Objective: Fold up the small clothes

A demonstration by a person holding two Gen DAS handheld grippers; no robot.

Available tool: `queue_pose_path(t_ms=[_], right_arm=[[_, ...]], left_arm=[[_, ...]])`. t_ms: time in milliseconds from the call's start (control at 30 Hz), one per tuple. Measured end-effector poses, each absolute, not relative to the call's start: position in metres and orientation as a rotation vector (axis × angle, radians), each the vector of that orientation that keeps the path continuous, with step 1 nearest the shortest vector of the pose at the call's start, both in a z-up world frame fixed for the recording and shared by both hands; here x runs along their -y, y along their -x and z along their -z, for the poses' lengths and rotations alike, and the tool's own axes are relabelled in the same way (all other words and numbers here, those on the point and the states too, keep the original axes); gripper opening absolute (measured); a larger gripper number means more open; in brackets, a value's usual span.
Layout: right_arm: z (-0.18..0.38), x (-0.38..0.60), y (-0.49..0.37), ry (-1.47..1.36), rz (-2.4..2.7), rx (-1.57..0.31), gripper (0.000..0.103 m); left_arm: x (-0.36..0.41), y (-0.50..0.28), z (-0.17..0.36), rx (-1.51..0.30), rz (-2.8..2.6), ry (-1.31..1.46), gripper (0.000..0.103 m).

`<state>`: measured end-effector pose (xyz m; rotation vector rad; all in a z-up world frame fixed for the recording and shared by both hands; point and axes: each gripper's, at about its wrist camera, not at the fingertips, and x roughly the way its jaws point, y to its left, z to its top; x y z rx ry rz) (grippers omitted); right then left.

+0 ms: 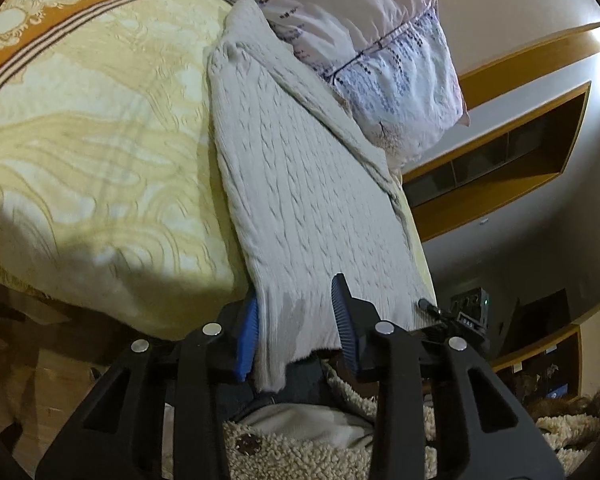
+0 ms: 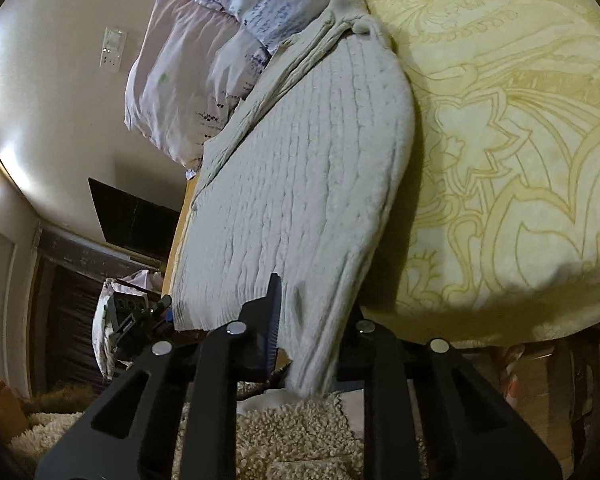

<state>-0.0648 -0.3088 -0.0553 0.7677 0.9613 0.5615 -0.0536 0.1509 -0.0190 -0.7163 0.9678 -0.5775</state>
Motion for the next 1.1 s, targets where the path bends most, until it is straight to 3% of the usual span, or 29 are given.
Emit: queue_pose_path(t_ms=[267,733,1100], right_arm=[[0.025,0.300,0.065,-0.646,-0.523,-0.827,0.007],[-0.043,0.293,0.048,-0.389,-0.362,-0.520,0.006],[-0.081,0.292,-0.011,-0.330,-0.310,-0.457,0.006]], left_arm=[[-0.135,0.055,0.014,-0.998,0.545,0.611,0.007],[-0.155,0.010,-0.054,-0.765,0.453,0.514,0.006],[-0.142,-0.062,-0.101,-0.647,0.406,0.426,0.006]])
